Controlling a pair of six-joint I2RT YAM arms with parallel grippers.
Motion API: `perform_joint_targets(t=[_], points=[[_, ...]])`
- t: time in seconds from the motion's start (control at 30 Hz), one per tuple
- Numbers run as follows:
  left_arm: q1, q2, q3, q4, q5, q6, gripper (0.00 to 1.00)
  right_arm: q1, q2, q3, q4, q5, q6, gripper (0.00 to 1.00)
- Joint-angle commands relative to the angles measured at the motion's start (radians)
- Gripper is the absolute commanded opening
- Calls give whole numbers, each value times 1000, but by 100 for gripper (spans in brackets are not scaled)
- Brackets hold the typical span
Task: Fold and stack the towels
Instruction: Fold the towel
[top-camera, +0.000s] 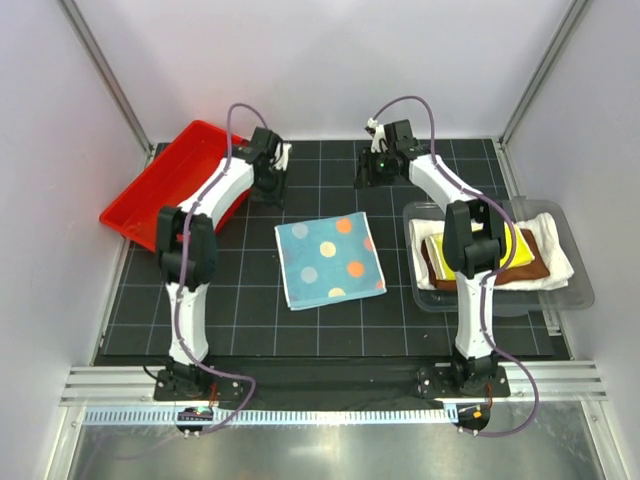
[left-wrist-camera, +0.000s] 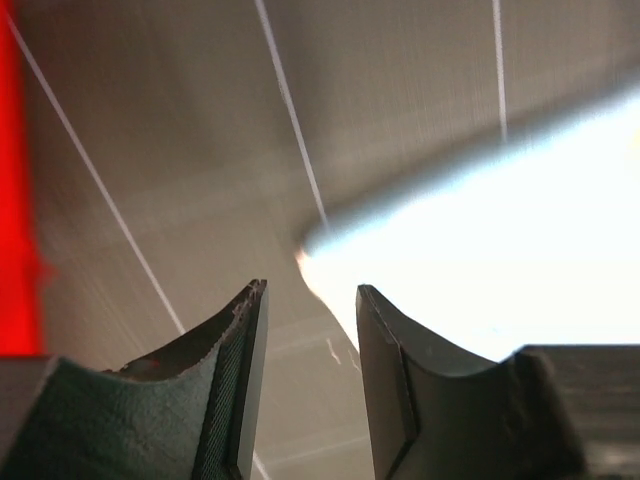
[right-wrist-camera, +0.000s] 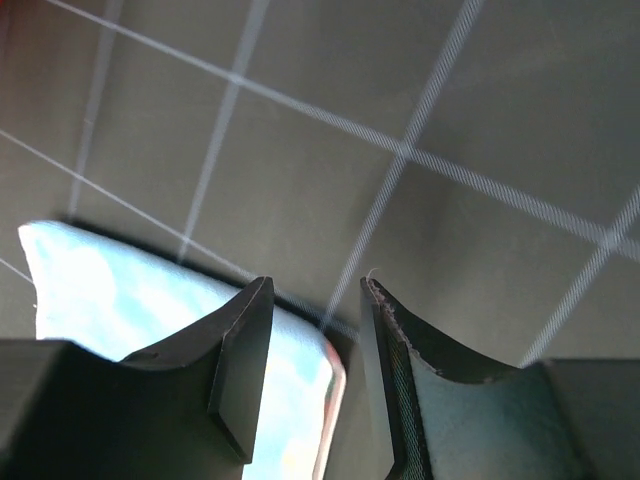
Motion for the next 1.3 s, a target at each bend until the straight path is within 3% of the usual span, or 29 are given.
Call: perform_joint_targets(t=[0.0, 0.17, 0.43, 0.63, 0.73, 0.93, 1.27], points=[[-49, -265, -256, 104, 20, -204, 44, 21, -129, -14, -124, 110, 42, 47], [-138, -460, -639, 266, 19, -351, 42, 121, -259, -147, -261, 210, 83, 45], [-259, -727, -951, 375, -96, -511, 40, 227, -500, -443, -240, 274, 131, 37], [-288, -818, -1141, 505, -96, -647, 40, 250, -583, -568, -209, 295, 165, 35], [-293, -827, -1197, 583, -41, -708, 36, 250, -611, -597, -198, 300, 163, 34], [-314, -806, -1218, 588, -55, -751, 33, 252, -640, -599, -203, 302, 157, 34], [-408, -815, -1255, 565, -200, -814, 32, 252, -649, -623, -189, 292, 159, 35]])
